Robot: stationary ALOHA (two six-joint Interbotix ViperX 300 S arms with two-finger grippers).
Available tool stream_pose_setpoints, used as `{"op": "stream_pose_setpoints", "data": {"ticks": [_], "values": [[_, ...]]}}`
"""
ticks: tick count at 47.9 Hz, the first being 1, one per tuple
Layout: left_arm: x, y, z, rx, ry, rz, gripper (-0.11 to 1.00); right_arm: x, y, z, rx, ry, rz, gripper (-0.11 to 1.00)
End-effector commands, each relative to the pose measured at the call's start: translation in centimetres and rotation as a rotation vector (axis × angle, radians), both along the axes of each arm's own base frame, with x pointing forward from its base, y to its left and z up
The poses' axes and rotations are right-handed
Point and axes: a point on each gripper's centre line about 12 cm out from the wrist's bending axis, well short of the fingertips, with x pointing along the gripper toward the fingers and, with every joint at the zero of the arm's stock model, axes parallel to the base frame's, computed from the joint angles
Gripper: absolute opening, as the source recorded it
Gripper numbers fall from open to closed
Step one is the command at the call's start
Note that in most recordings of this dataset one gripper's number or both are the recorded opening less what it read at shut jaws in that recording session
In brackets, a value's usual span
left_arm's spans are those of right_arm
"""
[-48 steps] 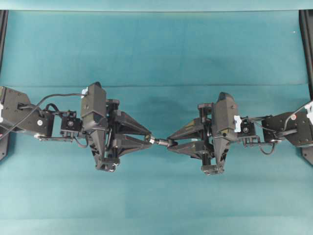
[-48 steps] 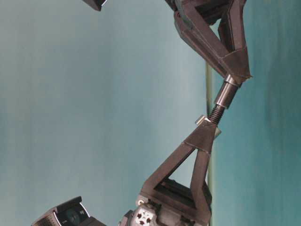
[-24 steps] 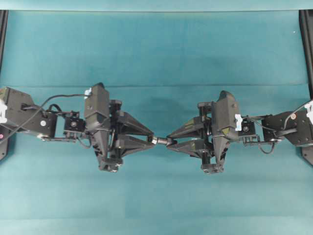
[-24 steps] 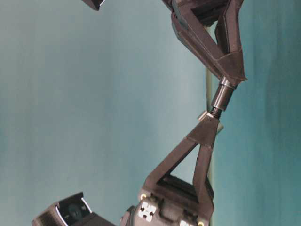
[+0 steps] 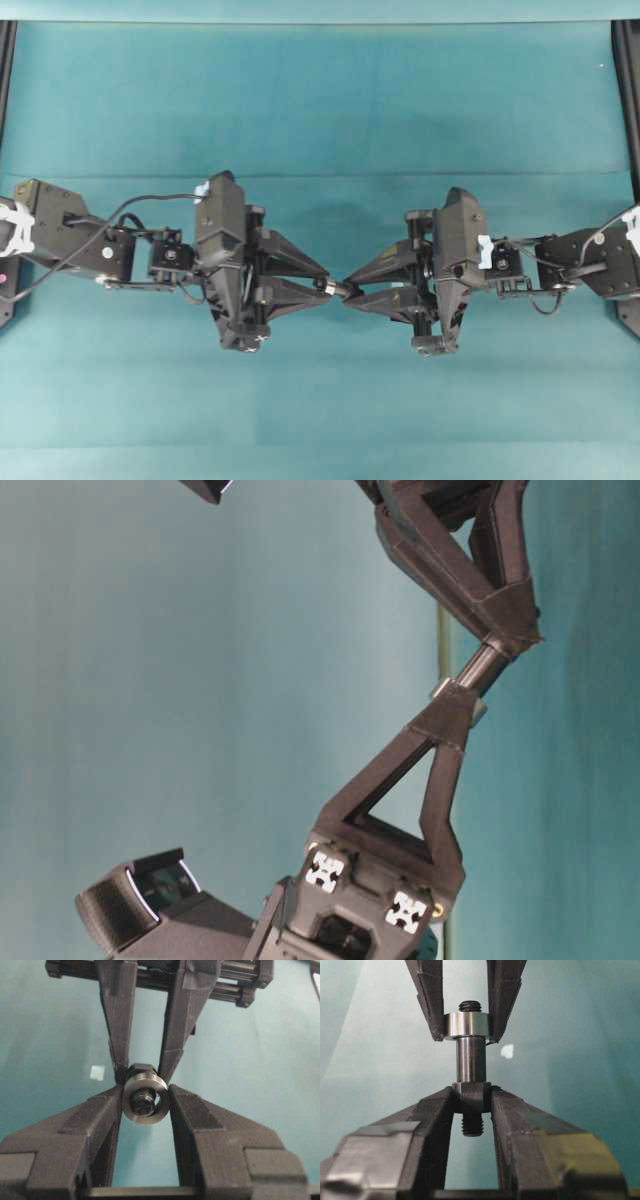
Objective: Insert the washer onto the shaft with both hands.
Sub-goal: 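Push the washer with the left gripper down the shaft toward the hex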
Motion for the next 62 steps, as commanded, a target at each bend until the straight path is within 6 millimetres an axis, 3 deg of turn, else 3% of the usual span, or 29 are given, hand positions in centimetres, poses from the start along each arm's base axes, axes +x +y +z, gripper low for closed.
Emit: {"op": "stream_pose_setpoints", "data": {"ticks": [1,28,40,62], "values": [[0.6,-0.5,0.4,0.002,-0.011,-0.014,0.35,0.5,-0.1,0.8,0.003,-0.032,-0.006,0.00],[1.6,-0.7,-0.1,0.022,0.052,-0.021,0.35,0.6,-0.1,0.8,0.002,-0.034,-0.005,0.00],[1.3,-0.7,-1.1,0.028,0.136,-0.020,0.35,0.5,-0.2,0.6,0.001,-0.018,-0.008,0.00],[1.5,-0.7,-1.0,0.027,0.133,-0.020,0.35,0.6,-0.1,0.0,-0.025,0.046,0.005,0.00]]}}
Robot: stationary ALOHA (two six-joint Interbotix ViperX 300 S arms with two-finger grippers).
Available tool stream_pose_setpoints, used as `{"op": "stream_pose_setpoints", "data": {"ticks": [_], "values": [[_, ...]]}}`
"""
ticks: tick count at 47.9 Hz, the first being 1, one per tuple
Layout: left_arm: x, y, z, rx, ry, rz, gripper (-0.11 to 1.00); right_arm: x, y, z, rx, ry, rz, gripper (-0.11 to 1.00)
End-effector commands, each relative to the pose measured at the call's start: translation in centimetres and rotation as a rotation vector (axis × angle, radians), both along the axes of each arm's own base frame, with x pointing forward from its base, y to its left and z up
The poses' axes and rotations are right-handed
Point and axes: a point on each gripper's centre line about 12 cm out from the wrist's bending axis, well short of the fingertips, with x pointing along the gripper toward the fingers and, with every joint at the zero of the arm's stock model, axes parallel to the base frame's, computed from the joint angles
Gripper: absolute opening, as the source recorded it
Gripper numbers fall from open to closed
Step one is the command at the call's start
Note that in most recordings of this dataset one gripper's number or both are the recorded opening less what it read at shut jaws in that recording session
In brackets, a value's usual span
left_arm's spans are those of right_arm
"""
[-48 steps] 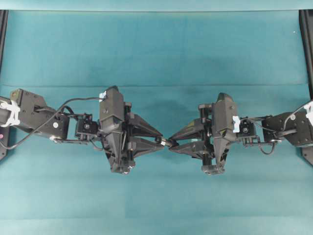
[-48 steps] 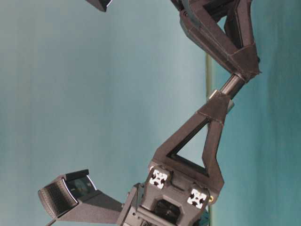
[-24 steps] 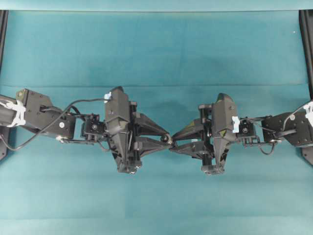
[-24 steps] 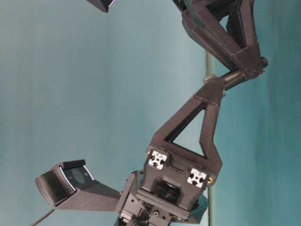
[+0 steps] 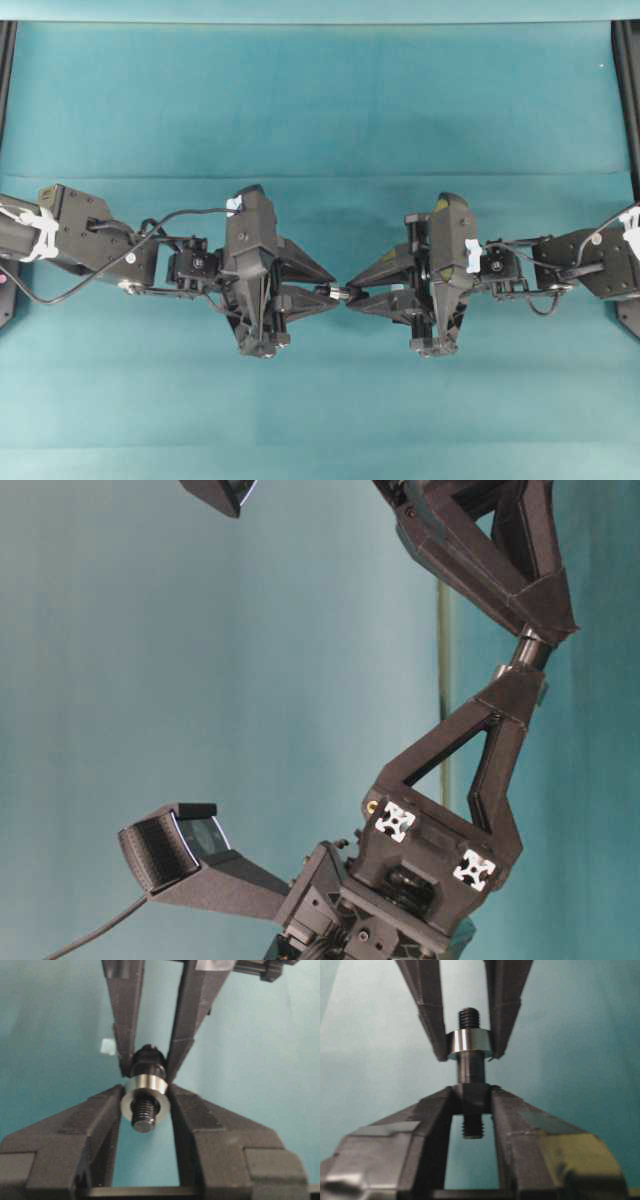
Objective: Insert the washer onto the shaft with both hands.
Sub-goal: 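Push the washer with the left gripper down the shaft toward the hex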
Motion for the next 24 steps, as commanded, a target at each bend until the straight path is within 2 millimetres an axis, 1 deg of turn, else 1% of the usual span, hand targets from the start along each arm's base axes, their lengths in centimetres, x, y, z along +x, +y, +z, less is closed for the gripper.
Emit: {"op": "stream_pose_setpoints", "data": {"ticks": [1,24], "values": [[0.36,-0.28,0.65,0.001,-0.022,-0.008,0.35,0.67,-0.19,0.83,-0.008,-0.033,-0.004,0.00],[1.35,0.17,0.72,0.005,-0.016,0.003,0.35,0.90,-0.06,0.95,-0.008,-0.039,0.001,0.00]]}}
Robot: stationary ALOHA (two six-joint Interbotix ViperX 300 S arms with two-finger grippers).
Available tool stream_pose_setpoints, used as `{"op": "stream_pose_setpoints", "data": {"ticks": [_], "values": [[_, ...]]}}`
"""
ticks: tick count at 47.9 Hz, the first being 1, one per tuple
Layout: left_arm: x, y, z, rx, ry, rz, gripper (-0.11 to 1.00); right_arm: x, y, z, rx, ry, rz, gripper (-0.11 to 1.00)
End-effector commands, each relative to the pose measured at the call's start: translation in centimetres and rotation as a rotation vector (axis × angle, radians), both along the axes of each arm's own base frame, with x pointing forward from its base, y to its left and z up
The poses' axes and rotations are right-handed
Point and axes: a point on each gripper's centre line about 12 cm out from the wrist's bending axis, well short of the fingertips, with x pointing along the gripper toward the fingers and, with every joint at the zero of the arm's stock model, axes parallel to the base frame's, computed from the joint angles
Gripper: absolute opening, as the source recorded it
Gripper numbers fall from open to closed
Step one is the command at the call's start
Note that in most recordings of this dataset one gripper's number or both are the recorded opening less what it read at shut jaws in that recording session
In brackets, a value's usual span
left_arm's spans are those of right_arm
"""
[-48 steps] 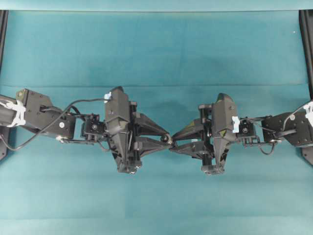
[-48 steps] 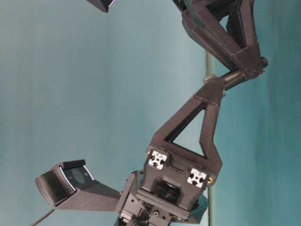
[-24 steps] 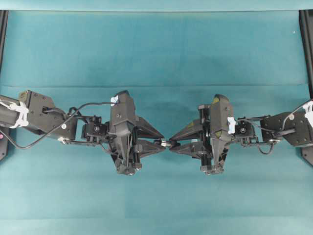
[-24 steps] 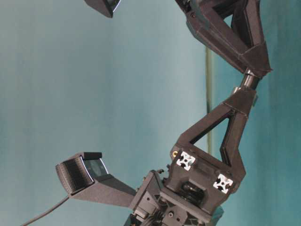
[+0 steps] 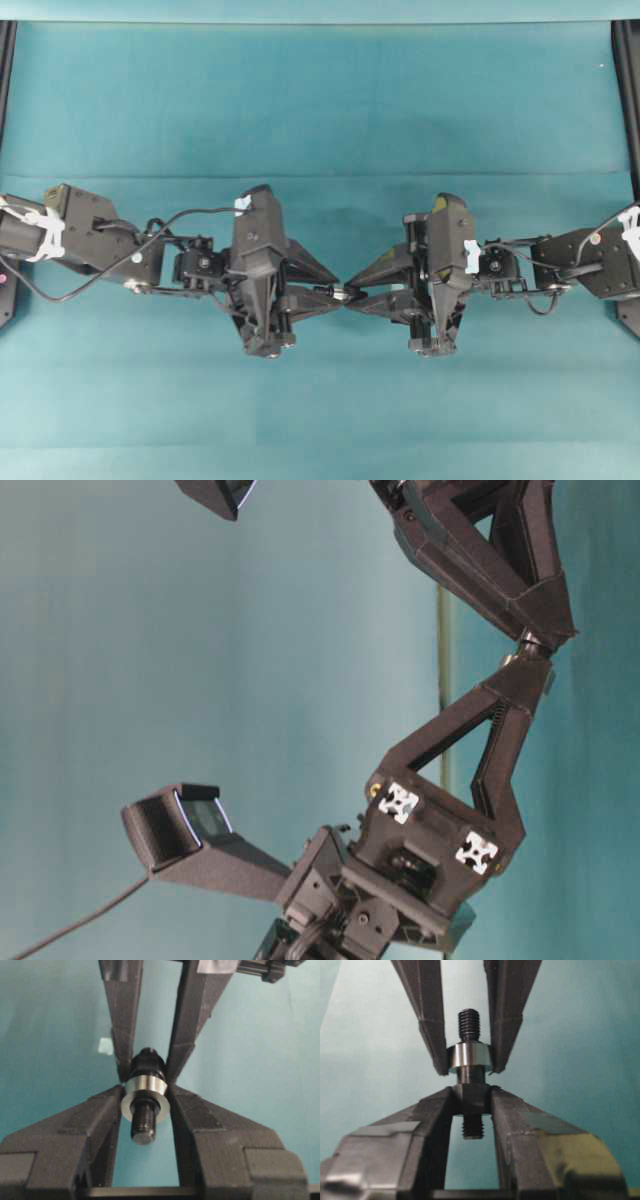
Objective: Insert the washer onto the shaft with both hands.
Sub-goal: 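Push the washer with the left gripper down the shaft toward the hex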
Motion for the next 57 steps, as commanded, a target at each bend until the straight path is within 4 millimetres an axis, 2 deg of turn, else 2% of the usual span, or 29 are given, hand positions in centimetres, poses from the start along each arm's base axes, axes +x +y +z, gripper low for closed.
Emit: {"op": "stream_pose_setpoints", "data": {"ticks": [1,57], "values": [[0.6,0.1,0.7,0.004,-0.019,0.000,0.35,0.7,-0.1,0.9,-0.004,-0.037,-0.002,0.00],[1.6,0.7,1.4,0.025,-0.029,0.006,0.35,0.8,0.0,0.9,-0.005,-0.034,0.000,0.00]]}}
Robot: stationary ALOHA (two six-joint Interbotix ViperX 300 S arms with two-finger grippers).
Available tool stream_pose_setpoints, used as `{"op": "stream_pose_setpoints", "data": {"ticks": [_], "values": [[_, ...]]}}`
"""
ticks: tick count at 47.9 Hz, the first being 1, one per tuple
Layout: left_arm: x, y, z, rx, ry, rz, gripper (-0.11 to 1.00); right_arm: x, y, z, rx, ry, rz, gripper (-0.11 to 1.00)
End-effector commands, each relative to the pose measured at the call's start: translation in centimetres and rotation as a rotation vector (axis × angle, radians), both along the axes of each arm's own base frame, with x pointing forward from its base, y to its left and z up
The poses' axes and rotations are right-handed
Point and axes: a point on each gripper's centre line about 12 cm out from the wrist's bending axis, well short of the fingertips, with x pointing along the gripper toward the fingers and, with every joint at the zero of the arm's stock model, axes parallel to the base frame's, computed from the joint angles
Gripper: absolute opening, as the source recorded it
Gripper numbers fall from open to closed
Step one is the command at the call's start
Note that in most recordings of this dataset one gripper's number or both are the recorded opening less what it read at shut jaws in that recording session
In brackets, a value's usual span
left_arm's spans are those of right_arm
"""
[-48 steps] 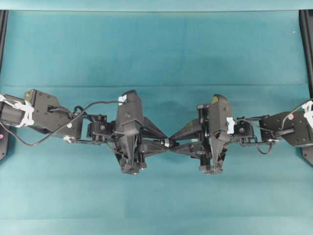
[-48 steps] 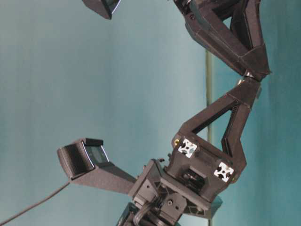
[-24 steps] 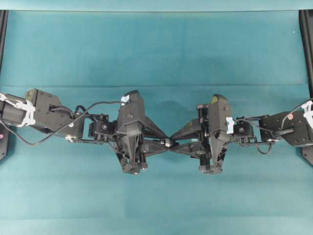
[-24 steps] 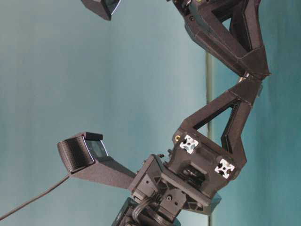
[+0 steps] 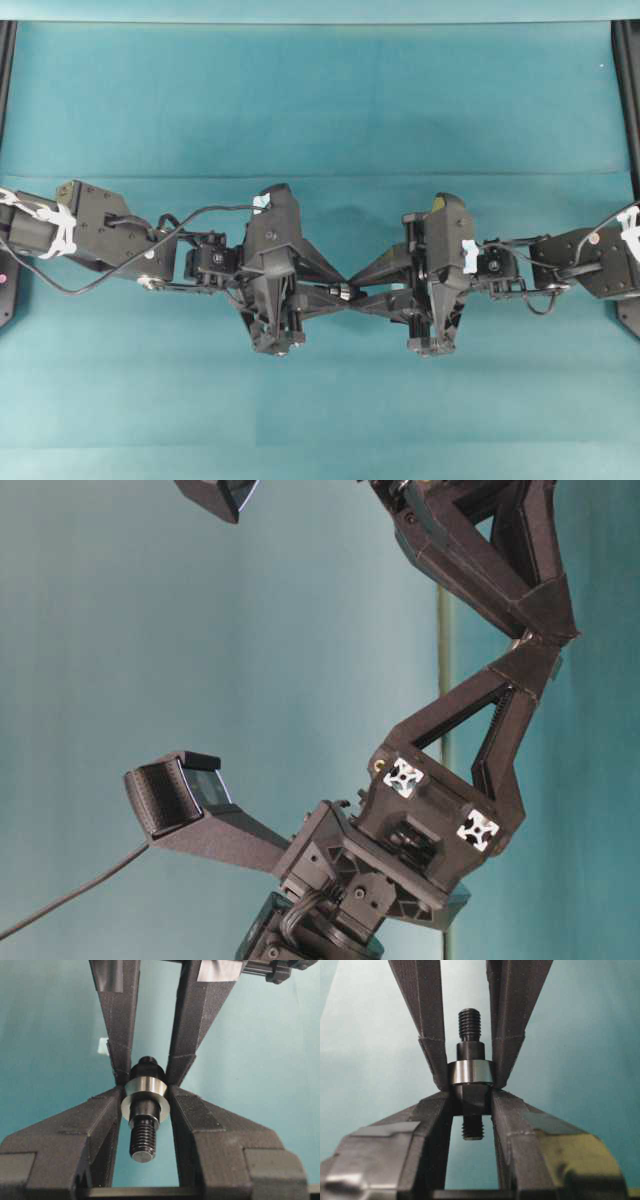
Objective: Insert the washer onto the shaft with both hands.
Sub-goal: 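Push the washer with the left gripper down the shaft toward the hex, then open the left gripper and pull it back away from the shaft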
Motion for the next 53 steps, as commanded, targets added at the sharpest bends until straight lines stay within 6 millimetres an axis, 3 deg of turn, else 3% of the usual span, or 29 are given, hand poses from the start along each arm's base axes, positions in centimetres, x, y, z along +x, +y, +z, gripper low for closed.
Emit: {"op": "stream_pose_setpoints", "data": {"ticks": [1,7,15,18,37,53], "values": [[0.7,0.2,1.2,-0.001,-0.040,0.005,0.35,0.7,0.0,0.9,-0.004,-0.037,0.000,0.00],[0.7,0.2,1.4,0.001,-0.045,0.003,0.38,0.7,0.1,0.9,-0.004,-0.037,0.002,0.00],[0.6,0.2,2.1,0.000,-0.057,0.004,0.80,0.7,0.1,0.9,-0.004,-0.037,0.002,0.00],[0.5,0.2,2.5,0.000,-0.066,0.004,0.89,0.6,0.1,0.8,-0.004,-0.036,0.003,0.00],[-0.5,-0.2,4.5,0.001,-0.078,-0.008,0.86,0.6,0.1,0.9,-0.001,-0.040,0.002,0.00],[-5.2,-0.5,4.2,0.028,0.111,-0.029,0.86,0.6,0.2,0.9,0.007,-0.040,0.000,0.00]]}}
